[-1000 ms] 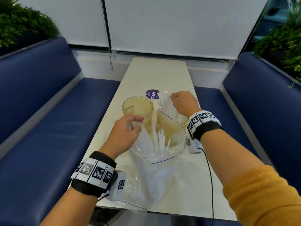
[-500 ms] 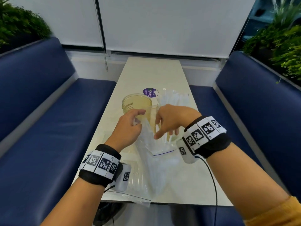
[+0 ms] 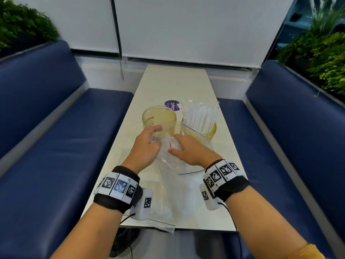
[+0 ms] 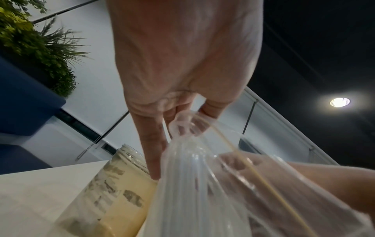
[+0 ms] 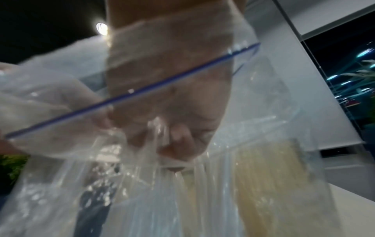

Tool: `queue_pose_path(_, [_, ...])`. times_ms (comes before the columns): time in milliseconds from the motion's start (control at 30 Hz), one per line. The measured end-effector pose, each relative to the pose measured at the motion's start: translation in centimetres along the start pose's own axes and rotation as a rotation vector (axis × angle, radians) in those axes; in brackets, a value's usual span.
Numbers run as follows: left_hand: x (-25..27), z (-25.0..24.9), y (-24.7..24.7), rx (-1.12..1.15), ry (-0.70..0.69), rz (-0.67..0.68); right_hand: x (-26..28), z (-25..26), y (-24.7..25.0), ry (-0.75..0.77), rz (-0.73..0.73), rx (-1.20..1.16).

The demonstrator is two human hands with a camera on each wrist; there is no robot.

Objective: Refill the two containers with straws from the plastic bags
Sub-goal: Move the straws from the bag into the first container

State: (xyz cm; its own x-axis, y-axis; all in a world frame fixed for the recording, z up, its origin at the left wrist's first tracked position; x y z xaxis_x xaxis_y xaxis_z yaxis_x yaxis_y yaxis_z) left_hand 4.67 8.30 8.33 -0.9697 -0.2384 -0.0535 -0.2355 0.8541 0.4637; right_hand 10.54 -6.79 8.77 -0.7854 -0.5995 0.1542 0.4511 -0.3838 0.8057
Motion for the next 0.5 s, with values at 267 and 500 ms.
queue_pose_path(267, [0.5, -0.6, -1.1, -0.166, -0.075, -0.008, -0.5, 1.6, 4.0, 0.09, -0.125, -0.032])
queue_pose_path(500, [0.3, -1.3, -2.6, -0.183, -0.008, -0.077, -0.5, 5.0, 6.5, 0.334, -0.292, -0.18])
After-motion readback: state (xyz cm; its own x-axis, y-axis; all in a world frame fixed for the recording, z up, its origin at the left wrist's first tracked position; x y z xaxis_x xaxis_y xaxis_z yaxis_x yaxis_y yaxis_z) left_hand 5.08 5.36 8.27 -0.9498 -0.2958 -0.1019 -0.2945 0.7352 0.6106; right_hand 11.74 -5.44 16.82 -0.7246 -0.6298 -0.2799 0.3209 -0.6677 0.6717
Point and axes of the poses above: each hand's wrist, its own x-axis away from the middle knuckle, its own y-axis out of the back of the hand, z = x × y, the point moved 3 cm from there along -x, towards the middle knuckle, and after that the axes turned 5 degrees about -x, right-handed, at the moved point
